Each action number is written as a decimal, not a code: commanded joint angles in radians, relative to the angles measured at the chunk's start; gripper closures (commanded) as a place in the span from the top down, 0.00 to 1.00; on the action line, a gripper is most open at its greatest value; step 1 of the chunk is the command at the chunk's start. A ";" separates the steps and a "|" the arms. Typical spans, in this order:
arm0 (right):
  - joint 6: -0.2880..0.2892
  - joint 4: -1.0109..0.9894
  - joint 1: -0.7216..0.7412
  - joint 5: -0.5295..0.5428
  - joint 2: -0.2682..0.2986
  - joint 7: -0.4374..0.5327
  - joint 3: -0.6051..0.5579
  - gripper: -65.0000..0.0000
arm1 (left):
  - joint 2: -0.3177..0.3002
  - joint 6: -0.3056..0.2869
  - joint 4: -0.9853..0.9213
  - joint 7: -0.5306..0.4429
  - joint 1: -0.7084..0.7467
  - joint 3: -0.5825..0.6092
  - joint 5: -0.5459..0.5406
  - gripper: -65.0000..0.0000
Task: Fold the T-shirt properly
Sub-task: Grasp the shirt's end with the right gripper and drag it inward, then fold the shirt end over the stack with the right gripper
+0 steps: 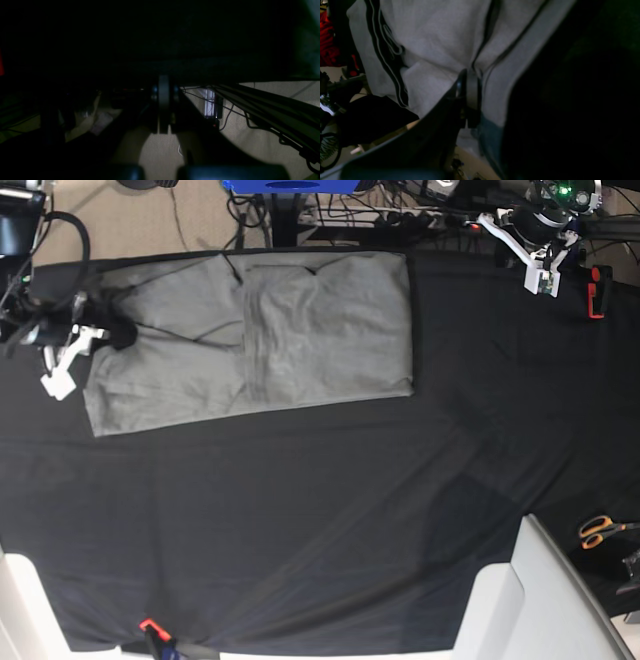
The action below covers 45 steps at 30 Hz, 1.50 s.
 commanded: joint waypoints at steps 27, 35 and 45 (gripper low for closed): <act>-0.332 0.629 -0.241 -0.133 0.102 0.285 -0.081 0.00 | -0.008 0.000 0.020 -0.013 -0.018 -0.004 0.001 0.00; -0.521 0.868 -0.275 -0.612 -0.048 0.248 -0.310 0.00 | -0.008 0.000 0.020 -0.015 -0.018 -0.004 0.002 0.00; -0.535 0.971 -0.304 -1.080 -0.192 0.183 -0.537 0.00 | -0.008 0.000 0.012 -0.016 -0.018 -0.004 0.002 0.00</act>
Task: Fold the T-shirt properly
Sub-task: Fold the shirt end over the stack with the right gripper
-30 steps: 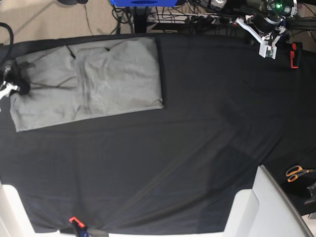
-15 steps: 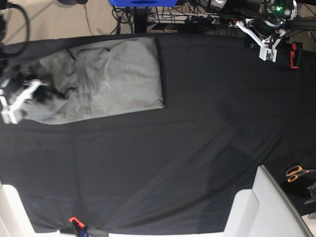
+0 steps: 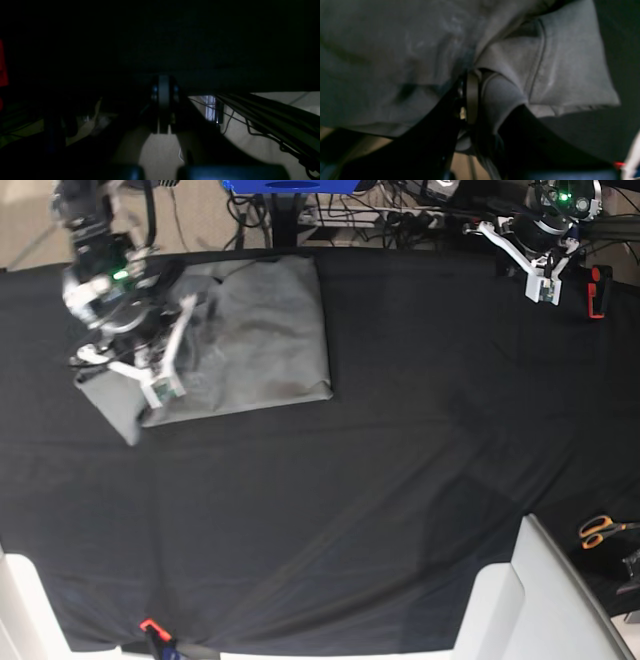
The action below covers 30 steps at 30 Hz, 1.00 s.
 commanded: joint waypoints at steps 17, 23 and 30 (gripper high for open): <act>-0.005 -0.034 0.011 -0.195 -0.127 -0.041 -0.229 0.00 | -0.008 0.000 0.010 -0.015 -0.009 -0.006 -0.002 0.00; -0.005 -0.037 0.011 -0.195 -0.129 -0.043 -0.230 0.00 | -0.008 0.000 0.010 -0.015 -0.009 -0.006 -0.002 0.00; -0.005 -0.037 0.013 -0.193 -0.130 -0.043 -0.313 0.00 | -0.008 0.000 0.010 -0.013 -0.009 -0.006 -0.002 0.00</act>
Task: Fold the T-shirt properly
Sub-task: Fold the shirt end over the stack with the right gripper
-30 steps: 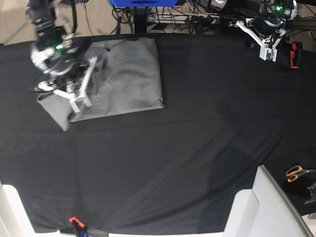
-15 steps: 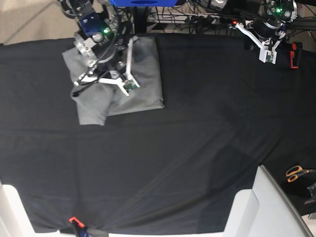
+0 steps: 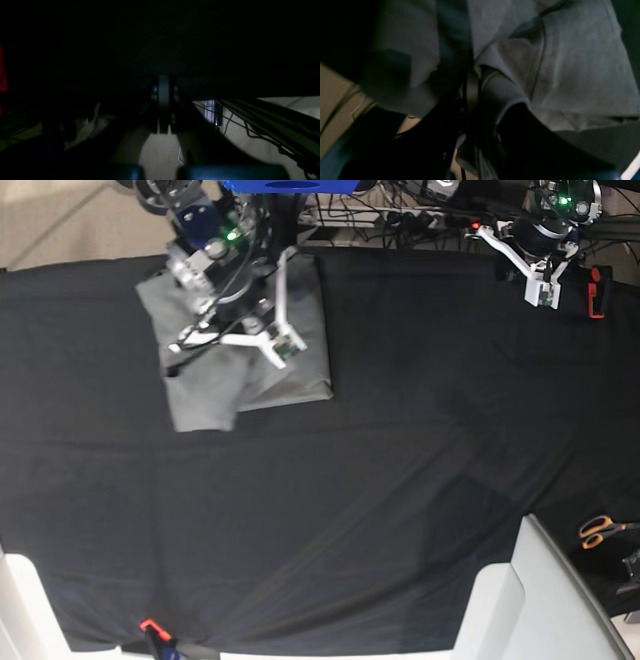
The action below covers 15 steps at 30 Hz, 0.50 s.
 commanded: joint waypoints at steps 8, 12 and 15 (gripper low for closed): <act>-0.004 -0.055 0.036 -0.001 -0.040 0.013 0.002 0.00 | -0.010 0.000 0.012 -0.014 0.012 -0.006 -0.002 0.00; -0.004 -0.061 0.039 -0.001 -0.079 0.019 0.002 0.00 | -0.010 0.000 0.012 -0.014 0.010 -0.005 -0.002 0.00; -0.004 -0.062 0.050 -0.001 -0.094 0.015 0.002 0.00 | -0.010 0.000 0.012 -0.014 0.010 -0.005 -0.002 0.00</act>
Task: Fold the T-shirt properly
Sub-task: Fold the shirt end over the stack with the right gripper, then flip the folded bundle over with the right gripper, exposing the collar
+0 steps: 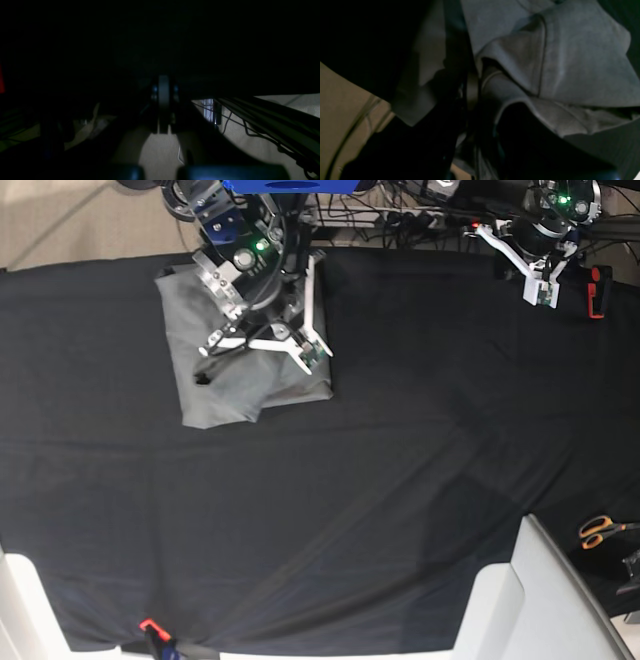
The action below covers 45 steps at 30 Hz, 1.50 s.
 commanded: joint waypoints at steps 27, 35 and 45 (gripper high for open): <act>-0.004 -0.056 0.042 0.094 -0.041 0.014 0.095 0.00 | -0.009 0.002 -0.003 -0.014 0.006 -0.006 -0.002 0.00; 0.002 -0.056 0.027 0.094 -0.041 0.013 0.089 0.26 | -0.009 0.002 -0.032 -0.018 0.005 -0.008 -0.002 0.00; 0.036 -0.047 0.027 0.169 -0.038 0.020 0.031 0.41 | -0.011 0.002 -0.050 -0.017 -0.017 -0.008 -0.002 0.00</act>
